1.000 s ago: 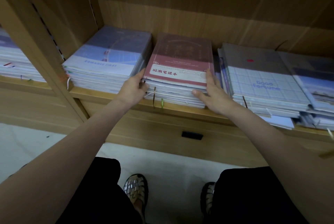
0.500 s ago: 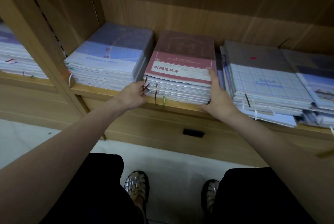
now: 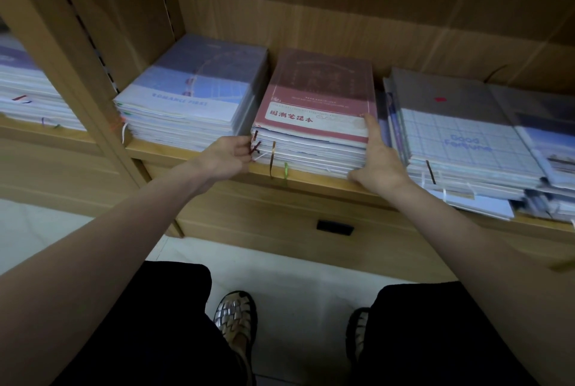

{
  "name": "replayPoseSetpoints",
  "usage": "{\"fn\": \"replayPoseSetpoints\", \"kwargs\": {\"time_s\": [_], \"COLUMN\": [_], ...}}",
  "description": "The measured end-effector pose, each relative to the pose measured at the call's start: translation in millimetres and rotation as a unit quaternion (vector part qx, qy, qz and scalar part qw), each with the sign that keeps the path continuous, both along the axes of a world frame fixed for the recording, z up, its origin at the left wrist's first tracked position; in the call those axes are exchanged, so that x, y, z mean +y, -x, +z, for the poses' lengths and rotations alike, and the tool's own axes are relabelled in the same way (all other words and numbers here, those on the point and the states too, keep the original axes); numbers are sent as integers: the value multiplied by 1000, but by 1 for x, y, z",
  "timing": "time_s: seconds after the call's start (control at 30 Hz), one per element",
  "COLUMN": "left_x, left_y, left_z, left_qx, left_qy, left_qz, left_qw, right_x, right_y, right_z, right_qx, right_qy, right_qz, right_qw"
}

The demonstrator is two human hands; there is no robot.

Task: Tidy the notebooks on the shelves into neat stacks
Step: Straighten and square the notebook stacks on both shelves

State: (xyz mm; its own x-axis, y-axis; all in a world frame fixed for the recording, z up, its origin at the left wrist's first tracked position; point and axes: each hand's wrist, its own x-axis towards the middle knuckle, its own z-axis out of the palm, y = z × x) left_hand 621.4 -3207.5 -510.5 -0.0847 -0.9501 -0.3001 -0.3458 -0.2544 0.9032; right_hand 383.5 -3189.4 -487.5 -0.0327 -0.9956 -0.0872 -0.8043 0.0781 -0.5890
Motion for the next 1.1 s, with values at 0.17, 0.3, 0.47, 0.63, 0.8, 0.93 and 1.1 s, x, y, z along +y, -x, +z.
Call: {"fn": "replayPoseSetpoints", "kwargs": {"time_s": [0.17,0.3,0.47,0.63,0.8,0.93,1.1], "left_x": [2,4,4,2,2,1,-1], "left_y": [-5,-10,-6,-2,-1,-3,-2], "left_z": [-4,-7,-12,-6,5,5,6], "left_qx": [-2,-3,-3,-41,-144,-108,-110], "left_qy": [-11,-10,6,29,150,144,159], "left_qz": [-19,-19,14,4,11,21,35], "left_qw": [1000,1000,1000,999,978,983,980], "right_x": [0,0,-3,-4,-4,-6,-6], "right_y": [-3,-5,-5,-5,-3,-1,2], "right_z": [2,2,5,7,16,23,23], "right_qx": [17,4,-32,-41,-22,35,25], "right_qy": [-6,-5,1,1,-14,3,21], "right_qz": [-7,-3,1,-2,8,22,6], "right_qw": [1000,1000,999,999,1000,999,999]}}
